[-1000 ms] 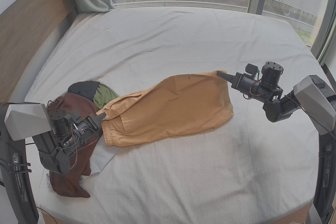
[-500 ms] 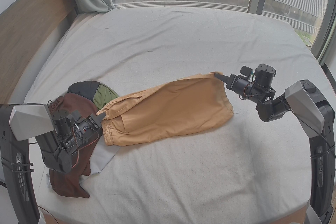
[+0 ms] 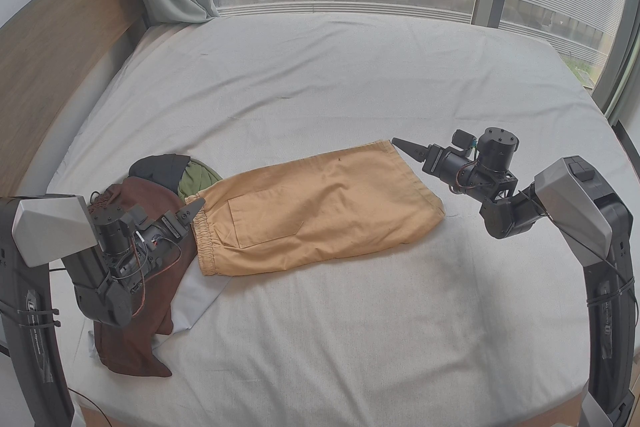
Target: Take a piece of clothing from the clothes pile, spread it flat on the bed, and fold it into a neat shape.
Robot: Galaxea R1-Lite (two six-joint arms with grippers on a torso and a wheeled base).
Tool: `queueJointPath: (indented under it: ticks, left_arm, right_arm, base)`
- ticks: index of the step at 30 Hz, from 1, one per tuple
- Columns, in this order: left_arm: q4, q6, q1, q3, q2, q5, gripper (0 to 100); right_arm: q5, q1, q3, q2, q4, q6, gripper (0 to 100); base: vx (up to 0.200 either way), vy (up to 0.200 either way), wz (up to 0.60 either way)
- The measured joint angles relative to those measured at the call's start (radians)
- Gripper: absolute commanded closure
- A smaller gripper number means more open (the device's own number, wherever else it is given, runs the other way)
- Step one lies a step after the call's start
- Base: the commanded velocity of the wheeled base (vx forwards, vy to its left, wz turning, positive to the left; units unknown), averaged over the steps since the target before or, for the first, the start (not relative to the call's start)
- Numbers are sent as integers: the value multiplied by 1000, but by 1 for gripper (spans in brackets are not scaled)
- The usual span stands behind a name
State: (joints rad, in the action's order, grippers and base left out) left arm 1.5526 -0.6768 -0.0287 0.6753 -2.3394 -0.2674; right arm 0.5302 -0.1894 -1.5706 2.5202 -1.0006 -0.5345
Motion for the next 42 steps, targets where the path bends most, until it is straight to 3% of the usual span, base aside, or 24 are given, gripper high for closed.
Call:
queueJointPath:
  ticks: [17, 24, 30, 35, 42]
  left_arm:
    - [0, -9, -28, -84, 104, -82, 0]
    - [0, -6, -55, -126, 132, -142, 0]
    - [0, 5, -73, -150, 143, -189, 0]
    - [0, 61, -73, -175, 149, -271, 0]
    - [0, 227, -36, -196, 149, -347, 0]
  right_arm:
    - [1, -37, 361, -121, -172, -3, 0]
    - [25, -33, 514, -139, -382, -101, 0]
    - [29, -37, 632, -141, -466, -135, 0]
    - [26, -39, 685, -129, -494, -139, 0]
    - [25, -36, 700, -109, -477, -138, 0]
  base:
    - [0, 0, 0]
    - [0, 0, 0]
    - [0, 0, 0]
    - [0, 0, 0]
    - [0, 0, 0]
